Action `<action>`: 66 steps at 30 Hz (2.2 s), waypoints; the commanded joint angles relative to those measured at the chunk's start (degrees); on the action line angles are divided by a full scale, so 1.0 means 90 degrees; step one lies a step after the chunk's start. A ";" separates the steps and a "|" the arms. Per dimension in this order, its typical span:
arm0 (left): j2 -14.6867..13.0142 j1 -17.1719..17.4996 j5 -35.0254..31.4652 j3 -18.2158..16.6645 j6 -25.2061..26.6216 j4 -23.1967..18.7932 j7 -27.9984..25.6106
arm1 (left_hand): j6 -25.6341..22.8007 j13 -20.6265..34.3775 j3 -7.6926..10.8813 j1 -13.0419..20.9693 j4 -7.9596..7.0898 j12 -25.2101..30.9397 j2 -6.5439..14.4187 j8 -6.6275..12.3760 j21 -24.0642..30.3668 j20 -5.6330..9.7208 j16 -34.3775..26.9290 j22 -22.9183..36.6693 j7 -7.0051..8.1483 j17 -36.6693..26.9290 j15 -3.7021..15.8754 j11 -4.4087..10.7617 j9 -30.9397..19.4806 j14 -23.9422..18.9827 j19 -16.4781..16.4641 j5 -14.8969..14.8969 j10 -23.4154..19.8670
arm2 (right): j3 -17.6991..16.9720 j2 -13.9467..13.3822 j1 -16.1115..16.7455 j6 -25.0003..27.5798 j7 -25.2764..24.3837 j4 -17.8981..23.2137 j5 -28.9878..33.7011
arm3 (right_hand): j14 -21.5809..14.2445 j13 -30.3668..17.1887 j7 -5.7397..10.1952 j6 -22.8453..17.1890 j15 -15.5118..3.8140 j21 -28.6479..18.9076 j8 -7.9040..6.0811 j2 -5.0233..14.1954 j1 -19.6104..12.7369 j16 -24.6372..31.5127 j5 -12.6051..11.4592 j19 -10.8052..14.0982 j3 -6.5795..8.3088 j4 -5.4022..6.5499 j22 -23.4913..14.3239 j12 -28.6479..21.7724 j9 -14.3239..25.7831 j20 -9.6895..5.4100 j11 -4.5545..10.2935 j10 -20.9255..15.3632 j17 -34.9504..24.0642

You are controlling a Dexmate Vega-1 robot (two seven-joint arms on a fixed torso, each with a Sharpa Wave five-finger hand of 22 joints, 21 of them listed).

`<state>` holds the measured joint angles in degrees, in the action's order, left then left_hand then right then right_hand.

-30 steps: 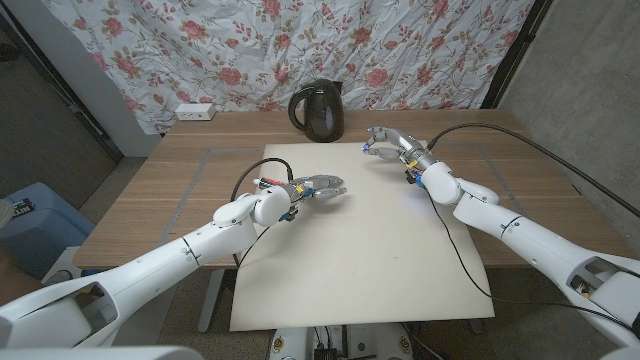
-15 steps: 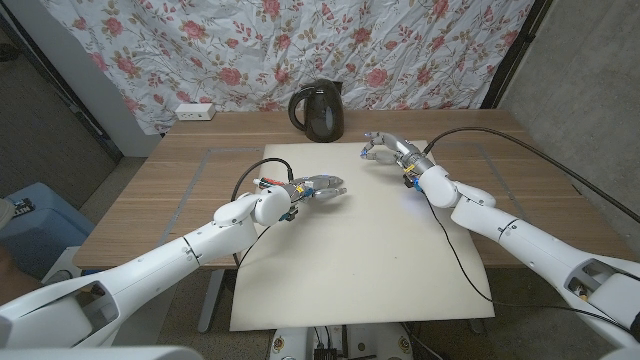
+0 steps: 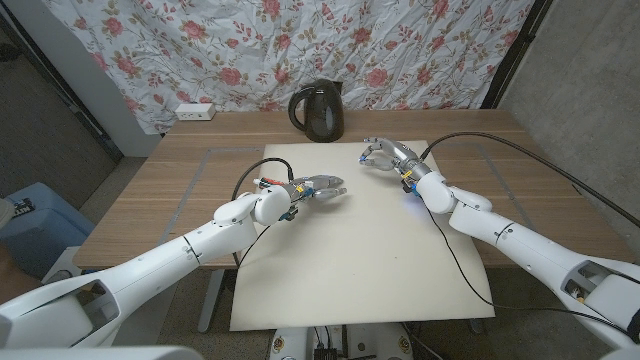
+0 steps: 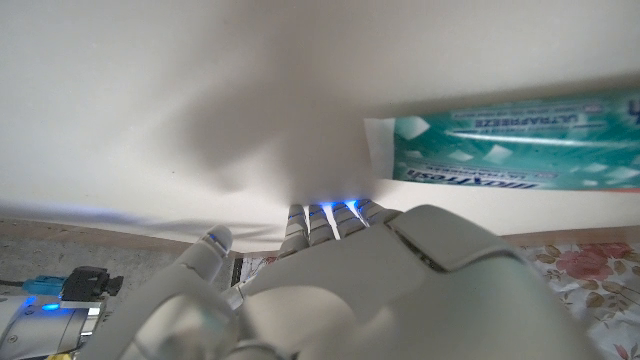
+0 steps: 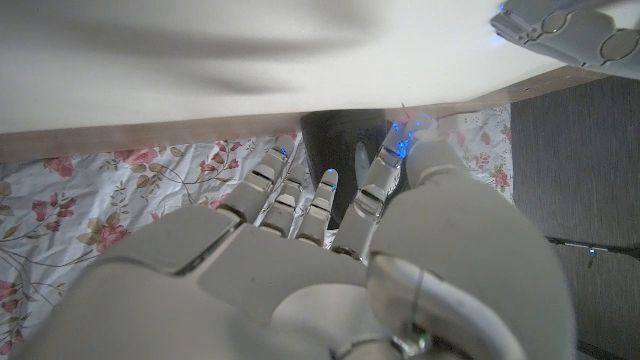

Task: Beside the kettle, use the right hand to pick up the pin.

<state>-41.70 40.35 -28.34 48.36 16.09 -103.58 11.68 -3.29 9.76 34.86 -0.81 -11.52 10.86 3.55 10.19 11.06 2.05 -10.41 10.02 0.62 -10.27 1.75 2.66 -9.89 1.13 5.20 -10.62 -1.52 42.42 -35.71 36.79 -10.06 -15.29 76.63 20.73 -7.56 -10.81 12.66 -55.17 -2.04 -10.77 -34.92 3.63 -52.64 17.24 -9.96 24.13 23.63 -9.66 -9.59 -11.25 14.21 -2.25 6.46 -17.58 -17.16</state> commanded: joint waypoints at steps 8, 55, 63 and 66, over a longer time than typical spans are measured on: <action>0.0030 -0.0044 0.0015 0.0044 -0.0037 0.0045 0.0081 | -0.0054 0.0025 -0.0046 -0.0029 0.0003 0.0013 0.0819 0.0035 0.0052 0.0547 -0.0041 0.0011 0.0017 -0.0016 0.0152 0.0027 -0.0019 -0.0033 -0.0032 -0.0048 -0.0033 | 0.0193 0.0019 -0.0040 -0.0066 -0.0111 -0.0196 0.0259 | 0.0026 -0.0015 0.0016 -0.0072 -0.0170 0.0020 -0.0033 -0.0012 -0.0080 -0.0036 -0.0029 -0.0091 -0.0030 0.0017 -0.0020 0.0010 0.0004 0.0015 -0.0003 0.0058 -0.0022; -0.0004 -0.0016 -0.0068 0.0043 -0.0033 0.0013 0.0134 | -0.0116 0.0025 -0.0039 0.0008 0.0033 0.0020 0.0831 0.0041 0.0046 0.0559 -0.0036 -0.0003 0.0043 0.0000 0.0188 0.0038 -0.0016 -0.0083 -0.0063 -0.0069 -0.0088 | 0.0437 0.0044 -0.0033 0.0346 -0.0204 -0.0278 0.0546 | -0.0104 0.0014 0.0024 -0.0246 -0.0126 0.0076 0.0031 -0.0150 -0.0214 -0.0151 -0.0008 -0.1227 -0.0115 0.0019 0.0012 0.0009 -0.0062 0.0102 -0.0007 -0.0097 0.0255; -0.0010 -0.0056 -0.0068 0.0051 -0.0013 0.0037 0.0197 | -0.0116 0.0025 -0.0033 0.0013 0.0037 0.0018 0.0831 0.0038 0.0044 0.0559 -0.0033 -0.0004 0.0039 0.0003 0.0192 0.0036 -0.0015 -0.0086 -0.0067 -0.0071 -0.0090 | 0.0478 0.0069 -0.0098 0.0298 -0.0200 -0.0389 0.0552 | -0.0040 0.0016 0.0023 -0.0256 -0.0161 0.0053 0.0043 -0.0132 -0.0207 -0.0187 -0.0009 -0.1209 -0.0116 0.0033 0.0013 0.0034 -0.0069 0.0076 0.0004 -0.0039 0.0275; -0.0004 -0.0060 -0.0064 0.0048 -0.0011 0.0050 0.0189 | -0.0122 0.0025 -0.0031 0.0014 0.0038 0.0017 0.0831 0.0039 0.0044 0.0561 -0.0032 -0.0005 0.0037 0.0003 0.0181 0.0038 -0.0015 -0.0087 -0.0070 -0.0072 -0.0090 | 0.0488 0.0066 -0.0109 0.0287 -0.0185 -0.0415 0.0543 | -0.0031 0.0016 0.0023 -0.0258 -0.0152 0.0044 0.0047 -0.0128 -0.0205 -0.0195 -0.0009 -0.1195 -0.0116 0.0035 0.0014 0.0039 -0.0071 0.0065 -0.0005 -0.0024 0.0281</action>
<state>-41.79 40.10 -28.88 48.74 15.52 -103.44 13.06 -3.90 9.74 34.63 -0.81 -11.27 10.82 3.55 10.15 11.32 2.06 -10.42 9.75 1.23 -10.03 2.06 2.97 -9.85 0.83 4.58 -10.85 -1.82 46.38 -35.27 36.38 -7.14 -17.36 73.90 25.63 -8.17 -10.66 12.91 -57.01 -2.25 -9.98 -34.26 2.11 -54.14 15.67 -9.74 12.87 22.68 -9.65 -9.34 -11.01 13.46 -1.24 6.46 -17.96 -14.62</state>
